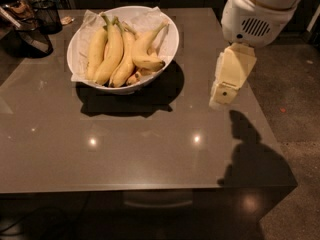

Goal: Pick banana from white bowl

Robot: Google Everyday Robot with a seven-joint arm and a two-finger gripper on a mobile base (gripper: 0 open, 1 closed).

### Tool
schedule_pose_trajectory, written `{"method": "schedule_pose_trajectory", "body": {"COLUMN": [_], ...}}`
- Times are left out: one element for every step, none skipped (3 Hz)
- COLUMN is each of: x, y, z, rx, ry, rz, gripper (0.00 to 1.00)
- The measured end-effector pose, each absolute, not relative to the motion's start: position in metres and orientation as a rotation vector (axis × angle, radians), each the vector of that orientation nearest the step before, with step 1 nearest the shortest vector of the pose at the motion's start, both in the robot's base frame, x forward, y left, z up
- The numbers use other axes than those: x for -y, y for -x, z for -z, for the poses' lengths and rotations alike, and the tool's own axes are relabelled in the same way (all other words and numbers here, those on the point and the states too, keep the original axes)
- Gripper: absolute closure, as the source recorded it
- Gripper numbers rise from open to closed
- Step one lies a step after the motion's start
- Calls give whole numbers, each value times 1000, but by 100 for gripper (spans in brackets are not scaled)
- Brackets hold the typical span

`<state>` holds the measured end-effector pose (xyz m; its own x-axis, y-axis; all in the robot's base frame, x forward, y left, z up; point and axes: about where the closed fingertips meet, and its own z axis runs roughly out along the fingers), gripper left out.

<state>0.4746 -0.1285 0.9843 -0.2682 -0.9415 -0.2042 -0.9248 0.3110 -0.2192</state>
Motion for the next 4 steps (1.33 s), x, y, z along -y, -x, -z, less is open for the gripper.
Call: {"method": "schedule_pose_trajectory", "body": {"x": [98,66,42,24], "y": [-470,-473,-490,-516], "z": [-1005,-1036,-1053,-1058], "rx": [-2258,-2255,-2286,-2325], "ry": [1621,1539,1484,1439], "rz": [1,-3,-7,-23], "gripper": [0,0,0,4]}}
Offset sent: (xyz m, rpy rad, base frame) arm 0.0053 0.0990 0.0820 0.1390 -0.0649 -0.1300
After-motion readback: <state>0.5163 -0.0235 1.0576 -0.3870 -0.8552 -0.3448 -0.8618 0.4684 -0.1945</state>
